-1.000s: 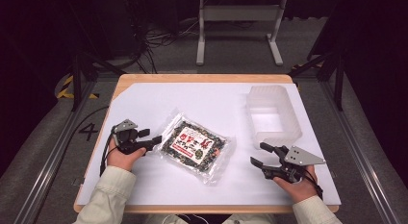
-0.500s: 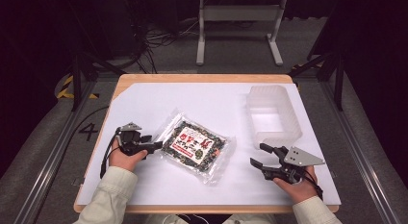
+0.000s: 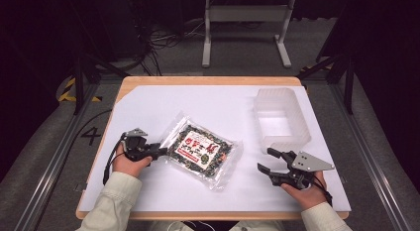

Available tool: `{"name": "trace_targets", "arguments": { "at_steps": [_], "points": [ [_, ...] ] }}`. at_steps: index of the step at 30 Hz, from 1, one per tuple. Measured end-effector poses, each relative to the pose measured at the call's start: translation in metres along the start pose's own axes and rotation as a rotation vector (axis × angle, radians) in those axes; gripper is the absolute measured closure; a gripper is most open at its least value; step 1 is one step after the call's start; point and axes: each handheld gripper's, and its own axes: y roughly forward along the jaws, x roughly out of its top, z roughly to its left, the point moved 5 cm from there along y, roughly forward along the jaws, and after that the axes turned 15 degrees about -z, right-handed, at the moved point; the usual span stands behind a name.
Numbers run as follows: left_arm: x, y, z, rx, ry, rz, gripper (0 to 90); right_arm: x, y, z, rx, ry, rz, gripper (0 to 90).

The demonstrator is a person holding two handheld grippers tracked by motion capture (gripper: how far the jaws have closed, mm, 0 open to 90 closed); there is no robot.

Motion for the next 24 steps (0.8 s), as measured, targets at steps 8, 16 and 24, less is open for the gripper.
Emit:
{"name": "trace_targets", "arguments": {
  "at_steps": [8,16,24],
  "points": [
    [-0.0042,0.0001,-0.0017,0.005,-0.006,-0.041,63.0,0.0004,0.0007,0.0017,0.007,-0.008,0.002,34.0],
    [-0.0041,0.0,-0.0075,-0.011,0.02,-0.038,78.2,0.0005,0.0007,0.0021,0.01,-0.01,0.002,34.0],
    [-0.0032,-0.0022,-0.0049,-0.01,-0.014,-0.047,87.3,0.0003,0.0006,0.0025,0.015,-0.013,0.008,33.9]
  ]
}}
